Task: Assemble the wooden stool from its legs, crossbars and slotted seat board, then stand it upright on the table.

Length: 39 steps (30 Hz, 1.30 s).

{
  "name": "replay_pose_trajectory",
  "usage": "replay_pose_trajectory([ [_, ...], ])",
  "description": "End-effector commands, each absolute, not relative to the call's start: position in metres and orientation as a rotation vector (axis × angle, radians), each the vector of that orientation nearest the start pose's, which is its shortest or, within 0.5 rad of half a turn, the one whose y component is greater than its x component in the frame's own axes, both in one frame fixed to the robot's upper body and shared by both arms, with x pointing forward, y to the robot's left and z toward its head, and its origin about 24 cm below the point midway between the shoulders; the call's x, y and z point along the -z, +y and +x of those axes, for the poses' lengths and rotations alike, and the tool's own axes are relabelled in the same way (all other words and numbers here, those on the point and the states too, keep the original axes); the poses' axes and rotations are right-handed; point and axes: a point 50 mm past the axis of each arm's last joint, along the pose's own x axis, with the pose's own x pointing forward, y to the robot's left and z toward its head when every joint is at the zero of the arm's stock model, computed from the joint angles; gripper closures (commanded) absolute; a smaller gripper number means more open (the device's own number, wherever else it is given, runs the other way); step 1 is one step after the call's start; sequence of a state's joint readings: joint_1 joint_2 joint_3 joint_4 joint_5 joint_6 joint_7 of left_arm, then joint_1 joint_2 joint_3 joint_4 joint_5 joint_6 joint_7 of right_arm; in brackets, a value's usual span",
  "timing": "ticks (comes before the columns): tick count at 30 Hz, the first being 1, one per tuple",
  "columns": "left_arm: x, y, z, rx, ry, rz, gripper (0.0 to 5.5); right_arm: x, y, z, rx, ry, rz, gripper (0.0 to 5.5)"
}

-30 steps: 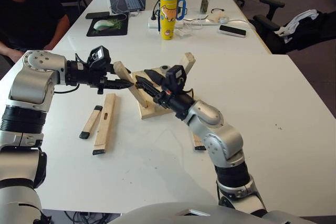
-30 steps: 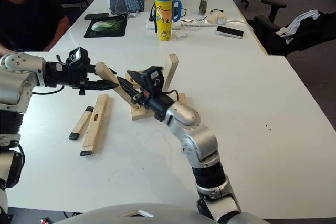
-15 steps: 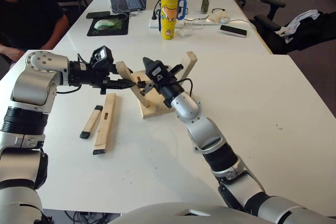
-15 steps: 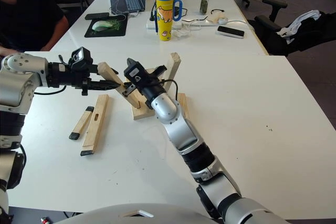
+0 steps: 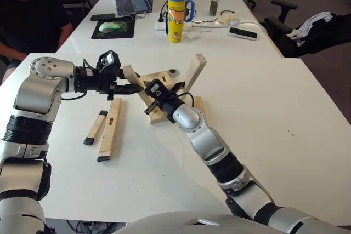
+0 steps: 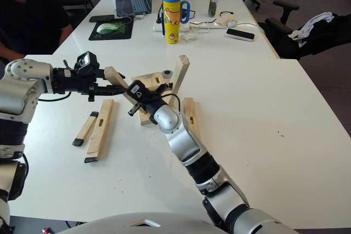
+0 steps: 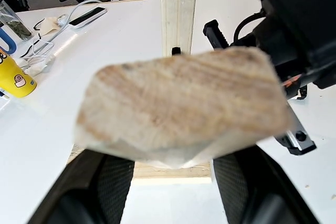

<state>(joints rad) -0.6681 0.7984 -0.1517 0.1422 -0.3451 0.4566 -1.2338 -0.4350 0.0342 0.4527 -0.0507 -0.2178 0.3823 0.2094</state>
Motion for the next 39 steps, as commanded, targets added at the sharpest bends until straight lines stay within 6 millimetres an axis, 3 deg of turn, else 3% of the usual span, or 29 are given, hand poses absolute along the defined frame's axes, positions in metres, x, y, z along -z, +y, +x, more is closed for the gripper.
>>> replay_pose_trajectory([
  [1,-0.146,0.201,0.311,1.244,0.453,0.366,3.44,-0.156,-0.029,0.274,-0.623,-0.309,-0.192,5.50],
  [6,-0.161,0.210,0.316,1.282,0.446,0.376,3.44,-0.151,-0.065,0.258,-0.637,-0.319,-0.118,5.50],
  [10,-0.175,0.217,0.318,1.340,0.430,0.324,3.44,-0.135,-0.072,0.246,-0.741,-0.254,-0.100,5.50],
  [14,-0.178,0.220,0.320,1.377,0.414,0.282,3.44,-0.108,-0.066,0.238,-0.858,-0.091,-0.120,5.50],
  [19,-0.171,0.219,0.318,1.405,0.404,0.253,3.44,-0.080,-0.066,0.248,-0.785,0.102,-0.121,5.50],
  [25,-0.155,0.220,0.313,1.402,0.411,0.291,3.44,-0.058,-0.063,0.256,-0.744,0.233,-0.133,5.50],
  [31,-0.153,0.220,0.313,1.399,0.387,0.308,3.44,-0.038,-0.057,0.252,-0.734,0.456,0.001,5.50],
  [36,-0.150,0.218,0.307,1.363,0.367,0.290,3.44,-0.027,-0.060,0.249,-0.705,0.570,0.008,5.50],
  [39,-0.149,0.221,0.307,1.302,0.365,0.256,2.90,-0.023,-0.062,0.246,-0.700,0.596,-0.002,5.50],
])
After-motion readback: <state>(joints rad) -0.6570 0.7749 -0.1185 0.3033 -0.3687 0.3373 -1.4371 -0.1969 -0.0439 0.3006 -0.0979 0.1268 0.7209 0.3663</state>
